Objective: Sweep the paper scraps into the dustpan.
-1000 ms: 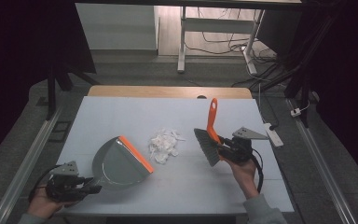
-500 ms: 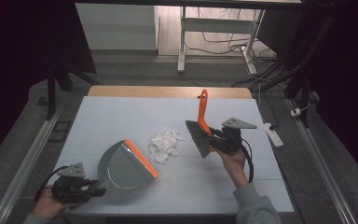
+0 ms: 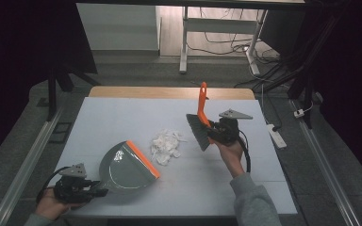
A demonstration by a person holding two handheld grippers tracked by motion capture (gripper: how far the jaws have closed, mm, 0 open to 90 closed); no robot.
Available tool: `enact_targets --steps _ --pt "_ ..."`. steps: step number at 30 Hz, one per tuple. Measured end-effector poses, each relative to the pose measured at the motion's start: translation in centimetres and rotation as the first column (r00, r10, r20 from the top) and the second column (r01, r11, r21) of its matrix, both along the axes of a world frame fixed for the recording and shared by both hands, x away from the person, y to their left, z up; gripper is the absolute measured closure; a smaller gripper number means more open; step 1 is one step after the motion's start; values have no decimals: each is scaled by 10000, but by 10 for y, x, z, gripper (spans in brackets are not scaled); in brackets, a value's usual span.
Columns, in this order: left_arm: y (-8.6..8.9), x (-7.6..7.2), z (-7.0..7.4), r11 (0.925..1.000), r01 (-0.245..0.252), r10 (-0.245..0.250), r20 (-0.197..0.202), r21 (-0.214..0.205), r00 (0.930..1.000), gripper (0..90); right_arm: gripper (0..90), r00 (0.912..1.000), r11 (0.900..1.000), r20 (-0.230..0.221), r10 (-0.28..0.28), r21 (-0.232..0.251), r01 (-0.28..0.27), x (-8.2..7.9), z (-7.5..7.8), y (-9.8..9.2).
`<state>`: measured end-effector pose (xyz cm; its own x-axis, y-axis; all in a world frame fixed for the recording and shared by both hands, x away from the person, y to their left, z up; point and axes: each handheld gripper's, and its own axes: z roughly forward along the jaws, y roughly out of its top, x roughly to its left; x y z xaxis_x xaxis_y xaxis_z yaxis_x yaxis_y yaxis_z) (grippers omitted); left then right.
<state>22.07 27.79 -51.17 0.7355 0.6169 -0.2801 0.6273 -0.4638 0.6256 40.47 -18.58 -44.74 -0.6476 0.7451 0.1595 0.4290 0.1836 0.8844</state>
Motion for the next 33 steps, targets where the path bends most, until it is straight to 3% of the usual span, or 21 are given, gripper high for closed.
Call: enact_targets --steps 9,22,33 --pt "-2 3 -4 9999 139 -138 -151 78 9998 617 697 9997 9999 -191 -122 -23 121 15 -1 11" --pt "-5 6 -8 9997 246 -244 -334 54 9991 617 697 9990 9973 -366 -254 -703 228 36 -10 30" --pt "-8 9 -10 9994 327 -324 -452 60 9985 617 697 9987 9876 -320 -403 -1529 349 47 -19 43"
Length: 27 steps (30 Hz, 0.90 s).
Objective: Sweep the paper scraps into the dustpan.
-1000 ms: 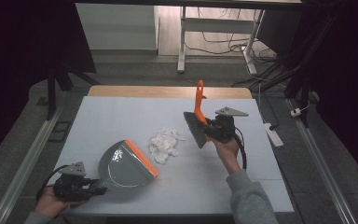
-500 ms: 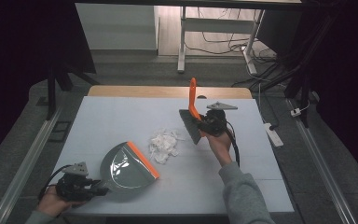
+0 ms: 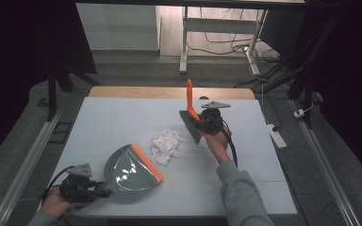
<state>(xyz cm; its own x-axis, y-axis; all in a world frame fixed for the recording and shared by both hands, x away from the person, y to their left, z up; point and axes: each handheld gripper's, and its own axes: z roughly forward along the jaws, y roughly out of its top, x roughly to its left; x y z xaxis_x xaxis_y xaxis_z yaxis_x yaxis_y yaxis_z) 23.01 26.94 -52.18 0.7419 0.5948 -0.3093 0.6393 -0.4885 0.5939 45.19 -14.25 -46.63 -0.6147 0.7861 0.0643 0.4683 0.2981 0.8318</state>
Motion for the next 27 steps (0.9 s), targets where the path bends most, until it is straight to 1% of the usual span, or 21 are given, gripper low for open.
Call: enact_targets --steps 3,9,13,20,24,26,27 --pt "0 1 -1 10000 -14 14 -44 77 10000 617 698 10000 9999 -30 -34 -151 34 3 -2 5" --pt "0 2 -1 10000 -68 68 -101 41 9999 616 698 9999 9986 -96 39 -524 -44 7 -7 16" --pt "-2 4 -2 9999 -102 103 -140 77 9998 616 699 9999 9981 -123 71 -605 -79 11 -9 24" --pt "-4 7 -5 10000 -71 73 -289 66 9996 617 700 9992 9952 -241 332 -911 -352 14 -11 42" --pt "-5 8 -6 9999 -144 145 -331 29 9993 617 701 9980 9912 -315 544 -1191 -578 14 -12 54" --pt "-7 9 -6 9999 -110 110 -347 -5 9993 617 701 9973 9893 -439 593 -1306 -645 14 -13 59" --pt "-7 9 -6 9999 -104 104 -356 7 9993 617 702 9969 9883 -428 655 -1349 -707 14 -13 61"
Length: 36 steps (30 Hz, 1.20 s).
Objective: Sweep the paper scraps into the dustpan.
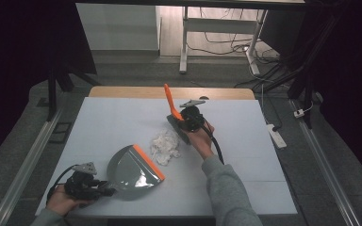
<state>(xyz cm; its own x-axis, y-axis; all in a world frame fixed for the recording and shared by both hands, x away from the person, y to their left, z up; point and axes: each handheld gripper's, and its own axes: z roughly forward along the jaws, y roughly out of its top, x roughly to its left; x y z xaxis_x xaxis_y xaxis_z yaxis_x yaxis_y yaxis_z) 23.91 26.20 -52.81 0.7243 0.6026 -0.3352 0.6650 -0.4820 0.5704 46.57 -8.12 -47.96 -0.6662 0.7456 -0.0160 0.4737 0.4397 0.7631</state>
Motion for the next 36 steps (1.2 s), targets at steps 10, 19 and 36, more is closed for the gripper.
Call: enact_targets --steps 10,19,36 --pt "-1 3 -1 10000 -58 58 -110 -71 9999 617 704 9984 9982 11 568 -204 -568 -8 -4 16" --pt "-3 6 -3 9998 -139 136 -223 -133 9997 616 704 9934 9934 124 1138 -176 -1136 -27 -5 26" --pt "-5 7 -3 9996 -242 239 -172 -129 9996 616 703 9684 9669 84 2492 543 -2493 -72 -6 44"
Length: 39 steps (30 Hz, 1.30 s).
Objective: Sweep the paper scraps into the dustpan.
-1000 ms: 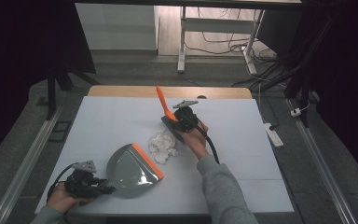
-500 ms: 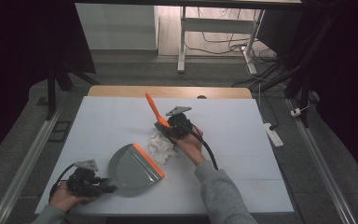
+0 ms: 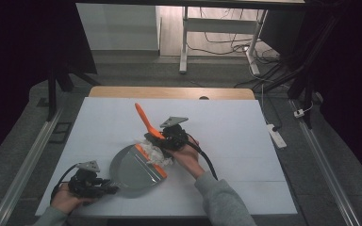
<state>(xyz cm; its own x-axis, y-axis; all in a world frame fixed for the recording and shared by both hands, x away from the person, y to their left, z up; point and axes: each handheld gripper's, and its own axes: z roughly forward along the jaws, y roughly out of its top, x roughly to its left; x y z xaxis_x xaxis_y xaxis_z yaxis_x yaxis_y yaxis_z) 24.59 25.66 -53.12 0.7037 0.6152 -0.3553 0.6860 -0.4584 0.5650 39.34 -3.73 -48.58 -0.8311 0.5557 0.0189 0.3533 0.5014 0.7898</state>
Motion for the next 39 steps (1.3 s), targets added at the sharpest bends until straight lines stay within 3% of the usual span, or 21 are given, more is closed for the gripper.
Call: enact_targets --steps 4,7,11,14,20,24,32,39 --pt "0 0 0 10000 -16 16 -2 4 10000 616 703 9978 9969 -348 557 569 -536 -13 4 1" --pt "0 0 0 10000 -34 34 1 -2 10000 616 703 9971 9917 -98 753 1052 -738 -19 15 -2" --pt "0 0 0 10000 -51 51 -11 -2 10000 616 703 9985 9897 458 300 1387 -361 -16 32 -13" --pt "0 0 0 10000 -54 54 -20 -16 10000 616 703 9981 9889 596 -173 1483 83 -8 38 -23" --pt "0 0 0 10000 -63 63 -34 -13 10000 616 703 9928 9890 604 -1036 1117 965 9 33 -37" --pt "0 0 0 10000 -72 72 -34 -21 10000 616 703 9901 9872 458 -1330 951 1282 19 25 -37" --pt "0 0 0 10000 -92 92 -22 -2 10000 616 703 9871 9876 397 -1551 303 1540 33 11 -23" --pt "3 0 0 9995 -326 325 -36 -35 9995 616 703 9928 9926 240 -1176 -287 1183 38 2 5"
